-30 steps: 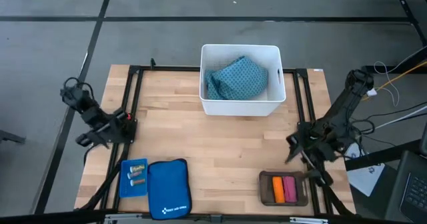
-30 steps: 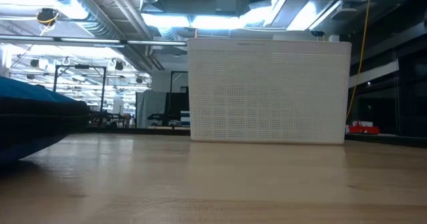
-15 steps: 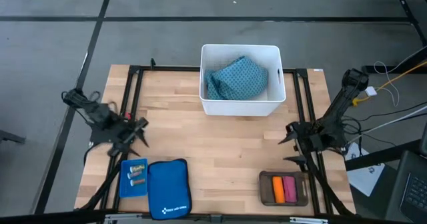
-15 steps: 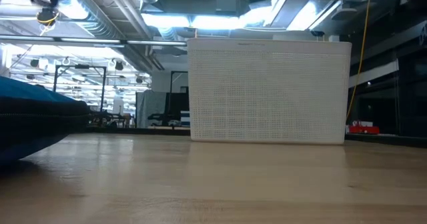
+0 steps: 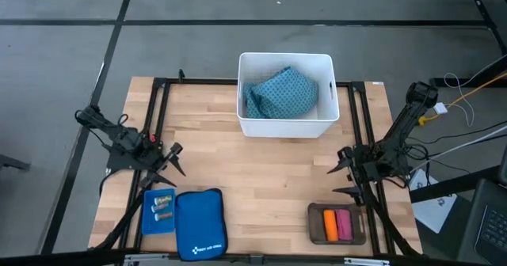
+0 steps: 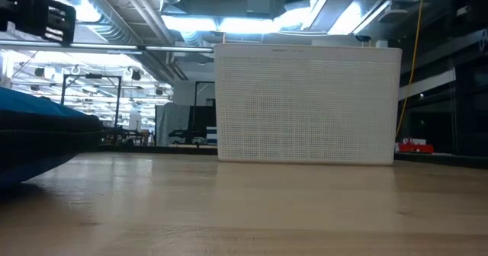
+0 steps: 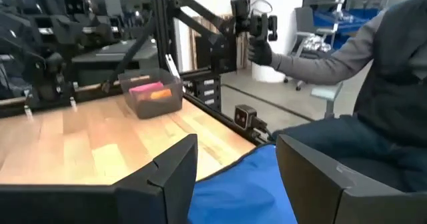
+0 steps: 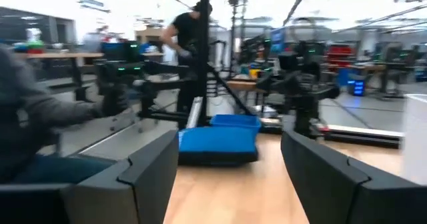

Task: Pick & place medical supplies in basket/bin
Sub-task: Return to Home Position

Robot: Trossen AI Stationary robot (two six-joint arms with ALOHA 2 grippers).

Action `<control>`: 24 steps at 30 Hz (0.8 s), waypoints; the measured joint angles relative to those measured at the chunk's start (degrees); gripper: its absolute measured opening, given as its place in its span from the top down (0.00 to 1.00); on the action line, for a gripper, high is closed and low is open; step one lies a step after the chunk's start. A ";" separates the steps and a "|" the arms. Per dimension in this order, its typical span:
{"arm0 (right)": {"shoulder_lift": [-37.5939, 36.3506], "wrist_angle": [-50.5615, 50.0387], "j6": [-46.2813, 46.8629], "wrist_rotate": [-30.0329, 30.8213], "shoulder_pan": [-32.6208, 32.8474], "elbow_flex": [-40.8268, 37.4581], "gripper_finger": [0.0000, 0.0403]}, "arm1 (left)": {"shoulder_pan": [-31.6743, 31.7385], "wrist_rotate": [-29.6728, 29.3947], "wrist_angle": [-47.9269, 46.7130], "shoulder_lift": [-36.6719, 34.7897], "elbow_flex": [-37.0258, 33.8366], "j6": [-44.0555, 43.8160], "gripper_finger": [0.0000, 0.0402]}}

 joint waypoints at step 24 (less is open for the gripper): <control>-30.40 -24.68 5.93 -18.42 0.00 -0.85 0.34 | 12.72 12.93 3.75 0.00 -2.88 -0.53 0.51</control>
